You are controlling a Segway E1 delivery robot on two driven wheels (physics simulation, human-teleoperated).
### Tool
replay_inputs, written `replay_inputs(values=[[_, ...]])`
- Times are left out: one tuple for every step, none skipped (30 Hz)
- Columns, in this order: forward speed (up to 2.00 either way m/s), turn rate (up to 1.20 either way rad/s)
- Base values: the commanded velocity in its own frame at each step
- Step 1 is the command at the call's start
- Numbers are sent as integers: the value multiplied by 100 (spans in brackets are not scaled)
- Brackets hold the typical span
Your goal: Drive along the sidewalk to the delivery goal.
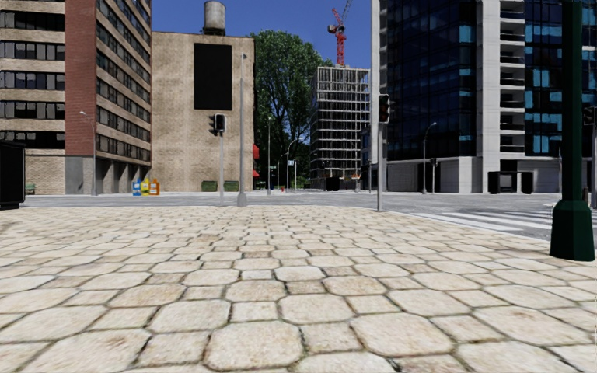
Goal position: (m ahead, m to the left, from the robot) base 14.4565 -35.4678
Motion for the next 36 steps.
replay_inputs(values=[[162,-9],[162,-9],[161,-10],[161,-10],[161,-11],[161,-11],[160,-11],[160,-14],[160,-18],[160,-18],[160,-19],[168,-19],[175,-19],[175,-19],[177,-19],[178,-19],[178,-19],[178,-19],[178,-21],[178,-24],[178,-24],[178,-25],[178,-26],[178,-26],[178,-26],[178,-27],[178,-30],[178,-36],[178,-38],[178,-38],[178,-38],[178,-39],[178,-39],[178,-39],[178,-39],[178,-39]])
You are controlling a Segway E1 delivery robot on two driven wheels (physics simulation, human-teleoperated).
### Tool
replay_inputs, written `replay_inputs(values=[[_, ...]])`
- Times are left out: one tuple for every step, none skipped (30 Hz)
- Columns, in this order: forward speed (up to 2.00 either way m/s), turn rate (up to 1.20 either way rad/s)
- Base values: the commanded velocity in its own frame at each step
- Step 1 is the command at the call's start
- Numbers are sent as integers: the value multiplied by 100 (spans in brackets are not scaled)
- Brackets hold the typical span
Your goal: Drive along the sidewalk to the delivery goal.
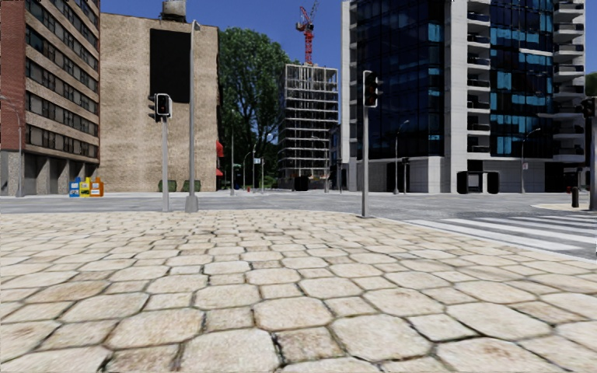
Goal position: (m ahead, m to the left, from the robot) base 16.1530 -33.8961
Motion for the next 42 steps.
replay_inputs(values=[[178,-39],[178,-39],[178,-39],[178,-39],[178,-39],[178,-39],[178,-39],[178,-39],[178,-39],[178,-39],[178,-39],[178,-39],[178,-39],[178,-39],[180,-39],[181,-39],[181,-39],[182,-39],[182,-39],[182,-39],[182,-39],[182,-39],[182,-39],[182,-39],[182,-39],[182,-39],[182,-39],[182,-39],[182,-39],[182,-39],[182,-39],[183,-39],[183,-39],[183,-39],[184,-39],[184,-39],[184,-39],[184,-39],[184,-39],[184,-40],[184,-40],[184,-42]])
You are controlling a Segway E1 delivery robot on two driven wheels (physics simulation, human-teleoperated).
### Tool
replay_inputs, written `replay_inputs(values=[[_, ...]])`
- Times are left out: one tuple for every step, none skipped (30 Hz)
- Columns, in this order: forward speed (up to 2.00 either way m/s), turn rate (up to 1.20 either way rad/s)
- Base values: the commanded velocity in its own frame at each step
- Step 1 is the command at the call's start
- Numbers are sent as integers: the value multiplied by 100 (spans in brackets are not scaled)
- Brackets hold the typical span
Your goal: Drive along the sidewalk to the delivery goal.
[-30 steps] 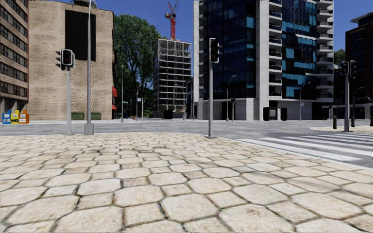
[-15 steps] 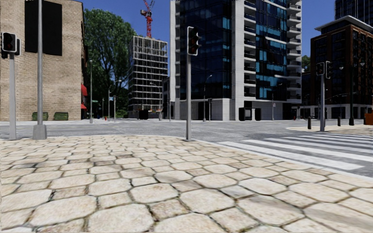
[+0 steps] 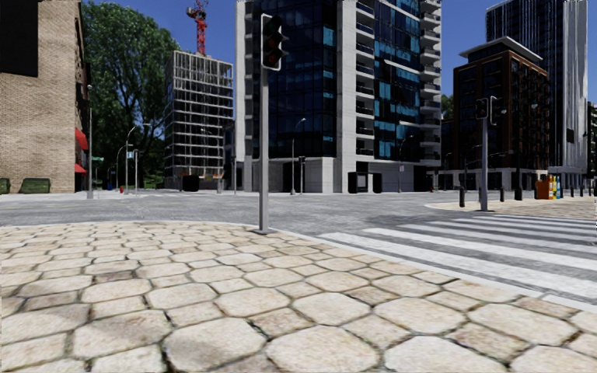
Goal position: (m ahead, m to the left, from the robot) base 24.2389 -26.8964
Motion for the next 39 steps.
replay_inputs(values=[[184,-46],[184,-49],[184,-49],[184,-51],[184,-53],[184,-53],[184,-53],[184,-54],[184,-54],[184,-54],[184,-55],[184,-58],[183,-60],[183,-60],[183,-61],[183,-61],[183,-61],[183,-61],[183,-61],[183,-61],[183,-61],[183,-61],[183,-61],[183,-61],[183,-61],[183,-61],[183,-61],[182,-61],[182,-61],[182,-61],[182,-61],[182,-61],[182,-60],[182,-56],[182,-30],[183,-29],[183,-29],[183,-29],[183,-29]])
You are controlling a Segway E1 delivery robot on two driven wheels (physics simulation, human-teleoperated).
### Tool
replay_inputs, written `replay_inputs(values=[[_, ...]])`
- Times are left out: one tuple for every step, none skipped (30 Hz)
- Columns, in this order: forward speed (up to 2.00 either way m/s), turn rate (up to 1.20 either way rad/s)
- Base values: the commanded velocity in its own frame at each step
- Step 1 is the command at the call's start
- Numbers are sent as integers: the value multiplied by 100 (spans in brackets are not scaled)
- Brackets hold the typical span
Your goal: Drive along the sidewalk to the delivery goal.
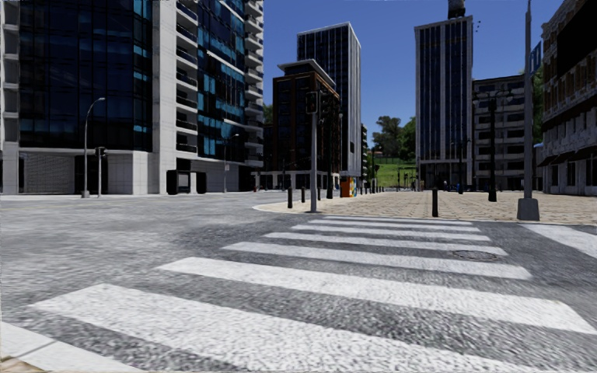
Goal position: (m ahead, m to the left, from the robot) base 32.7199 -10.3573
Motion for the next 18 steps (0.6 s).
replay_inputs(values=[[183,-29],[183,-29],[183,-29],[183,-29],[183,-29],[183,-29],[183,-29],[183,-29],[183,-29],[183,-33],[183,-33],[183,-39],[182,-44],[182,-47],[182,-47],[182,-49],[182,-51],[182,-51]])
